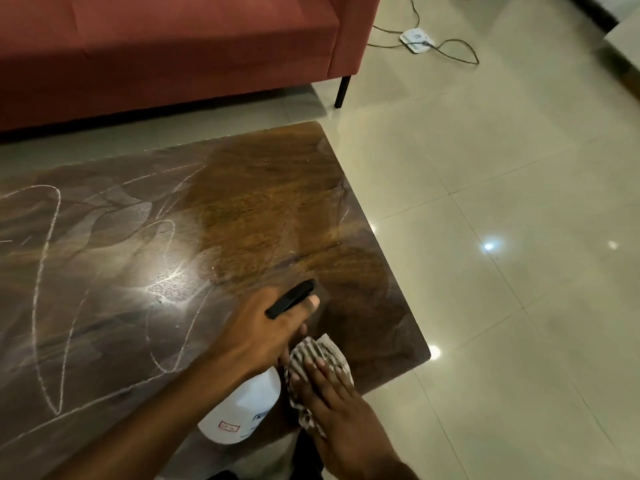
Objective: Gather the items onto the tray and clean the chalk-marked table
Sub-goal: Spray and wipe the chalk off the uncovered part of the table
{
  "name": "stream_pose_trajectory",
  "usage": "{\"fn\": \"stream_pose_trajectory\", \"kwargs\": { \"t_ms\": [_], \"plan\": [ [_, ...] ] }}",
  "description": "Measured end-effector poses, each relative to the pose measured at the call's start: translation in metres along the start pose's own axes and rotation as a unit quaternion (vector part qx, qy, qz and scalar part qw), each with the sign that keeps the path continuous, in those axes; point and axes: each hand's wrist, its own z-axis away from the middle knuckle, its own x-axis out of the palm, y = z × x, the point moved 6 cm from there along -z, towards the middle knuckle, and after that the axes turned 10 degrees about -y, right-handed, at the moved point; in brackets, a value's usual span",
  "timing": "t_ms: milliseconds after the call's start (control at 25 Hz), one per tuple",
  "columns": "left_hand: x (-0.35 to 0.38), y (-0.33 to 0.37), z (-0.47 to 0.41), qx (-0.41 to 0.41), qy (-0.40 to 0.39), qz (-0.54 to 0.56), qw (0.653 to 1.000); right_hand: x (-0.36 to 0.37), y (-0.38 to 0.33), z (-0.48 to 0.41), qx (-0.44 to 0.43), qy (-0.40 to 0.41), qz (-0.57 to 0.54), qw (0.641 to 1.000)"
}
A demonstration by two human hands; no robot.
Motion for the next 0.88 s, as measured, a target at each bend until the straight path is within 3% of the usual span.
{"fn": "stream_pose_trajectory", "kwargs": {
  "t_ms": [80,120,200,280,360,440,520,600,640,680,760,880],
  "plan": [
    [0.007,-0.008,0.003,-0.031,-0.001,-0.028,0.999,-0.012,0.025,0.018,-0.029,-0.044,0.036,0.998],
    [0.011,-0.012,0.004,-0.052,-0.003,-0.035,0.998,-0.019,0.045,0.031,0.010,-0.025,0.017,0.999],
    [0.017,-0.023,0.011,-0.092,-0.017,-0.040,0.995,-0.034,0.094,0.058,0.175,0.065,-0.056,0.981],
    [0.027,-0.031,0.017,-0.096,-0.054,-0.029,0.994,-0.037,0.127,0.074,0.325,0.133,-0.133,0.927],
    [0.034,-0.037,0.023,-0.081,-0.073,-0.038,0.993,-0.032,0.122,0.067,0.364,0.135,-0.154,0.908],
    [0.034,-0.036,0.025,-0.065,-0.055,-0.038,0.996,-0.025,0.085,0.041,0.290,0.068,-0.121,0.947],
    [0.032,-0.034,0.021,-0.046,-0.042,-0.023,0.998,-0.016,0.035,0.019,0.103,-0.040,-0.053,0.993],
    [0.024,-0.033,0.016,-0.042,-0.033,-0.024,0.998,-0.017,0.023,0.009,-0.080,-0.112,0.038,0.990],
    [0.021,-0.034,0.015,-0.047,-0.029,-0.015,0.998,-0.023,0.037,0.005,-0.100,-0.117,0.054,0.987],
    [0.018,-0.036,0.015,-0.052,-0.024,-0.006,0.998,-0.032,0.058,0.001,-0.067,-0.102,0.042,0.992],
    [0.015,-0.041,0.017,-0.057,-0.016,-0.004,0.998,-0.053,0.112,-0.009,0.094,-0.022,-0.023,0.995],
    [0.015,-0.048,0.020,-0.060,-0.018,0.006,0.998,-0.066,0.145,-0.039,0.257,0.034,-0.083,0.962]
  ]
}}
